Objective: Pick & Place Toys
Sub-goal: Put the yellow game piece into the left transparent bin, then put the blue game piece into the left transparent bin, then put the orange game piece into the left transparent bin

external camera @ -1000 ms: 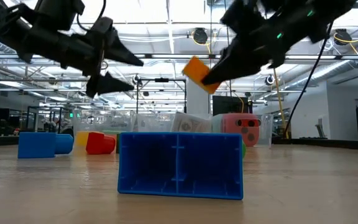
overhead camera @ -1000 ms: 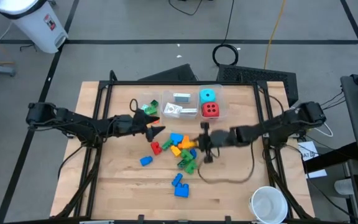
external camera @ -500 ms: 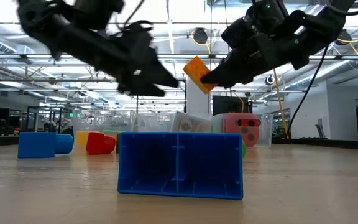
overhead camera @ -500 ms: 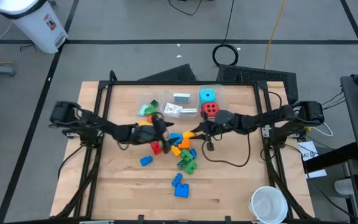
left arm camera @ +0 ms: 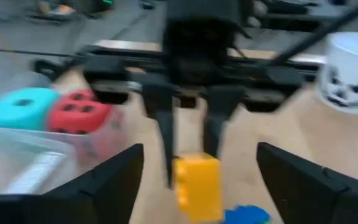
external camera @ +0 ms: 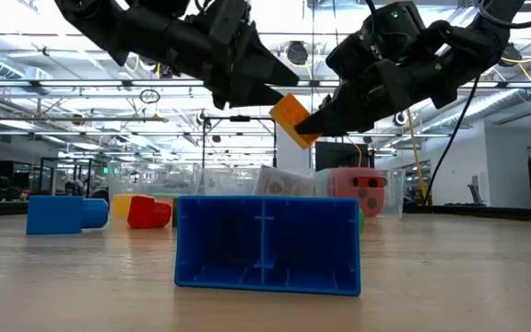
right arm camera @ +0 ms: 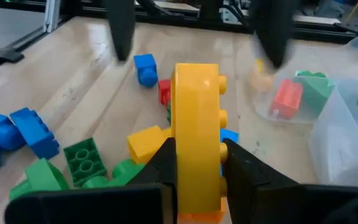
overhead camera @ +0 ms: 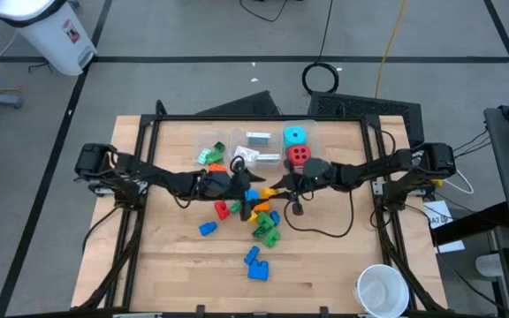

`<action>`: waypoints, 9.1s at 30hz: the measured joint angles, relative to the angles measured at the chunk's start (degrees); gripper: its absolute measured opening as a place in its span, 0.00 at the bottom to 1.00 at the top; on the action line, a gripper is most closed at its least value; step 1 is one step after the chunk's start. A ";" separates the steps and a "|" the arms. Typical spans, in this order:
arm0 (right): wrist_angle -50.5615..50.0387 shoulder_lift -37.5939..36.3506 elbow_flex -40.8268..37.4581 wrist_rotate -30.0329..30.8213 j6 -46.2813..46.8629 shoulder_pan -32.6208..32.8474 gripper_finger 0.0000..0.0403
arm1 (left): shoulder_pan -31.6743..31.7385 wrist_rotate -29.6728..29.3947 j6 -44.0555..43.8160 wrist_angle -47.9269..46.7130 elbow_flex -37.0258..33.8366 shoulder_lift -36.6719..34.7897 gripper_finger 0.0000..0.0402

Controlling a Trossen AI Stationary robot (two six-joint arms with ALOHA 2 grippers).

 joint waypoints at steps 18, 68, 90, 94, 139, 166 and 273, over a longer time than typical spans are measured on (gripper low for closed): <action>8.17 -0.26 0.31 11.34 -2.64 8.54 0.13 | -0.11 2.80 -6.15 -0.29 -0.05 0.07 0.57; -8.97 2.06 1.93 15.99 10.41 7.90 0.62 | 18.60 -23.08 -24.63 -4.76 -32.07 -28.36 0.95; -20.05 9.68 4.37 16.27 21.40 12.49 0.62 | 17.88 -19.47 -27.76 -4.99 -32.07 -28.34 0.91; -23.54 7.61 4.61 19.36 20.46 11.60 0.62 | 17.90 -19.47 -27.76 -4.97 -32.07 -28.32 0.91; -20.67 -8.37 4.46 20.91 7.66 13.84 0.05 | 3.98 1.32 -13.33 8.76 -25.25 -23.10 0.91; -11.12 -6.17 4.15 25.45 5.44 15.30 0.06 | -3.82 -2.05 5.48 0.48 2.05 2.83 0.86; -43.89 -5.07 4.24 34.15 26.80 8.72 0.64 | 11.21 -25.94 -19.98 -8.45 -27.04 -24.58 0.87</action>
